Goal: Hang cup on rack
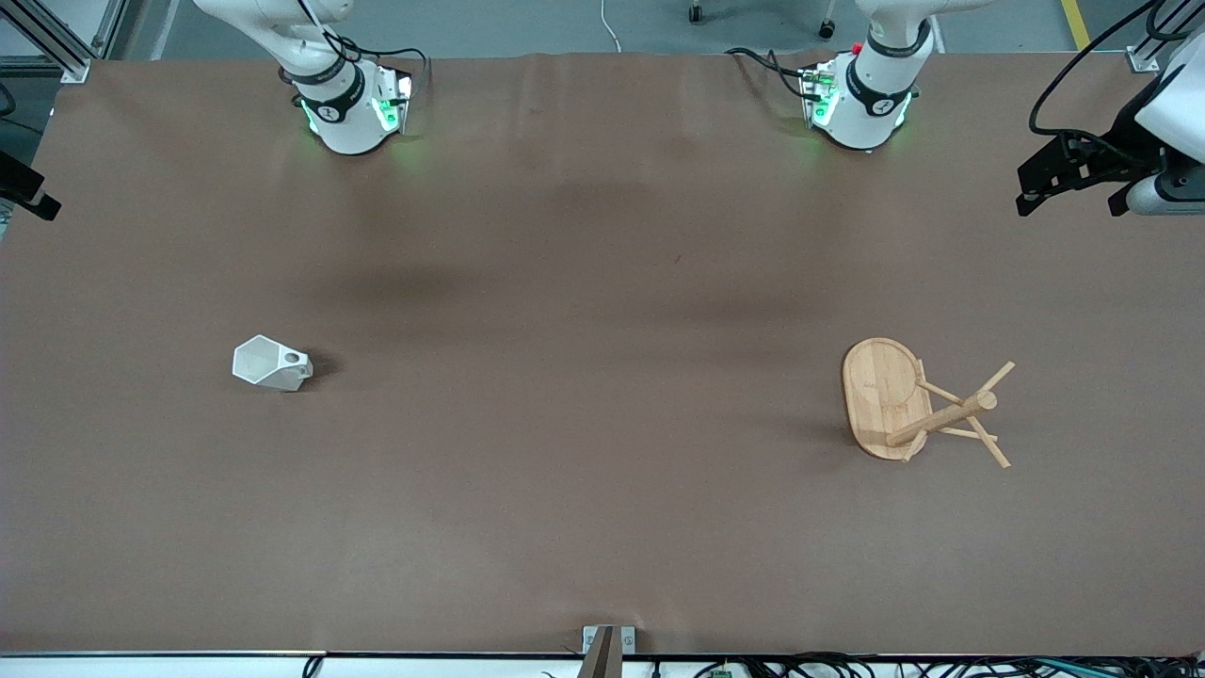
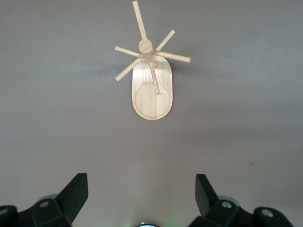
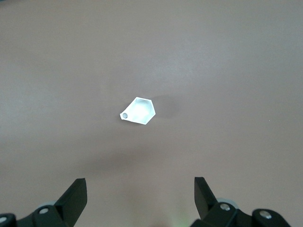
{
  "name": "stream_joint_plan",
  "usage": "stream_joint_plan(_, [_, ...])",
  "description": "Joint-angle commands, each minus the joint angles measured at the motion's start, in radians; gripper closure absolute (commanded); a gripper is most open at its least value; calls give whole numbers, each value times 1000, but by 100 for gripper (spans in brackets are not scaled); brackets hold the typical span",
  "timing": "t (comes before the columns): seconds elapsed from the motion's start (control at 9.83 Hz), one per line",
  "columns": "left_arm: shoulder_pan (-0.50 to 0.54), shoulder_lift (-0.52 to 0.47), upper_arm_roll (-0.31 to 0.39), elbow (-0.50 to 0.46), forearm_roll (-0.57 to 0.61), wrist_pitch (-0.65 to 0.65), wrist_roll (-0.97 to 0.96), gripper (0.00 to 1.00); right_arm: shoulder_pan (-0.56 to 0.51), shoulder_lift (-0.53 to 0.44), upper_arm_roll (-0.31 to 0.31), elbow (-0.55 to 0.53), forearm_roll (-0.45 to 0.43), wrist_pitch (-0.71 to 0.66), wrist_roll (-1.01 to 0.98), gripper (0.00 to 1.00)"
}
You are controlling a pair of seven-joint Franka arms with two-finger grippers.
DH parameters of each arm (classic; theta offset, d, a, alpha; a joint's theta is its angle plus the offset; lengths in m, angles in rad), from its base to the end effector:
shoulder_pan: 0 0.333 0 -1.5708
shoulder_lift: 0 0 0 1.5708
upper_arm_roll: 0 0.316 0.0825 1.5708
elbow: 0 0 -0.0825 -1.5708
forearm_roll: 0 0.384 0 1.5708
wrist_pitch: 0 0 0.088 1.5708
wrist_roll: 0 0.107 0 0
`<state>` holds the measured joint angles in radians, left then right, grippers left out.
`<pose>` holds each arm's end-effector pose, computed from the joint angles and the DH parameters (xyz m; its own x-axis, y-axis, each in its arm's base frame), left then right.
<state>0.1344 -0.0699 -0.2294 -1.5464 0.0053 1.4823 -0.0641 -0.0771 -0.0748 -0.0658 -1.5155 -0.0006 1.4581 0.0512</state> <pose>0.5212 -0.0541 0.6648 0.9995 -0.0300 0.0053 -0.0298 -0.9993 -0.0209 0.5131 -0.0755 0.6804 0.9811 -0.1928 0.0170 -0.1928 -0.9812 -0.0052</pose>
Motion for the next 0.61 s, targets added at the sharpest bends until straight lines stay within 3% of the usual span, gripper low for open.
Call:
stream_joint_plan(0.0, [8, 5, -1, -6, -7, -17, -8, 0, -9, -22, 9, -20, -15, 1, 9, 0])
stream_joint_plan(0.51, [24, 12, -1, 6, -4, -17, 6, 0, -9, -19, 9, -19, -27, 1, -4, 0])
